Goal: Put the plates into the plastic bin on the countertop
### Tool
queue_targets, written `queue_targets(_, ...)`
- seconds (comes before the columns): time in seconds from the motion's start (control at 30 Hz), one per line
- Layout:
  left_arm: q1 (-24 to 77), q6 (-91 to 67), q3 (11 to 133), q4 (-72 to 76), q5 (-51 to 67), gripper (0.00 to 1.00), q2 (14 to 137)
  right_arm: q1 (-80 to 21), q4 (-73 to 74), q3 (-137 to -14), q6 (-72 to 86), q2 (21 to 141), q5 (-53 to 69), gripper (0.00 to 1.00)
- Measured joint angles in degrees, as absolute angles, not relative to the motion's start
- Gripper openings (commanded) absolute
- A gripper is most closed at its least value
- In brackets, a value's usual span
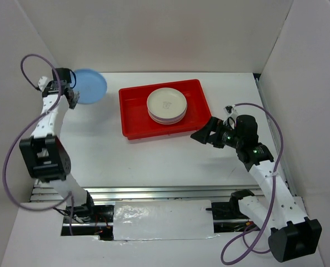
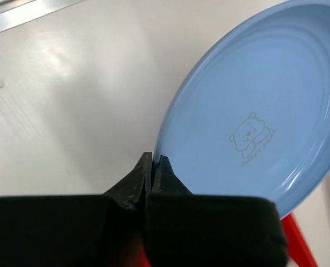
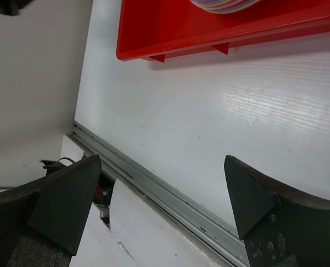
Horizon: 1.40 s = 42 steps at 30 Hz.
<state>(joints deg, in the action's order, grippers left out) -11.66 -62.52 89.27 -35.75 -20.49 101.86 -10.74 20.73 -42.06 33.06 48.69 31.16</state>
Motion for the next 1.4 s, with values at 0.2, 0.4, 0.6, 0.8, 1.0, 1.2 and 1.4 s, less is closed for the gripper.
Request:
queue_targets(0.2,0.32,-55.2,91.72,-30.0,-15.27,0.0,84.73,-10.28,20.64,-42.06,33.5,49.98,28.88,1.0)
queue_targets(0.4,11.05,-48.1,105.75,-29.98,-3.95,0.0,101.82,-8.08,23.16,-43.88,33.5,50.26,27.0,1.0)
queue_targets(0.6,20.05,-44.71,115.07,-38.22,0.05,0.0,120.97,-6.68,25.12,-45.89,33.08,48.36,26.74,1.0)
queue_targets(0.8,21.34,-43.35,117.05,-42.22,0.82,0.54,123.07,-5.63,26.59,-45.91,32.47,47.53,27.2,1.0)
queue_targets(1.0,20.03,-43.94,121.03,-42.5,-1.13,0.99,122.17,-5.02,27.16,-46.0,31.81,47.22,27.86,1.0)
queue_targets(1.2,20.8,-42.15,120.18,-46.85,-9.61,0.99,114.91,-4.75,33.26,-51.48,29.61,46.92,23.62,1.0)
queue_targets(1.4,22.33,-38.98,105.38,-51.07,-19.77,0.99,91.7,-7.53,39.11,-60.2,27.81,43.46,8.43,1.0)
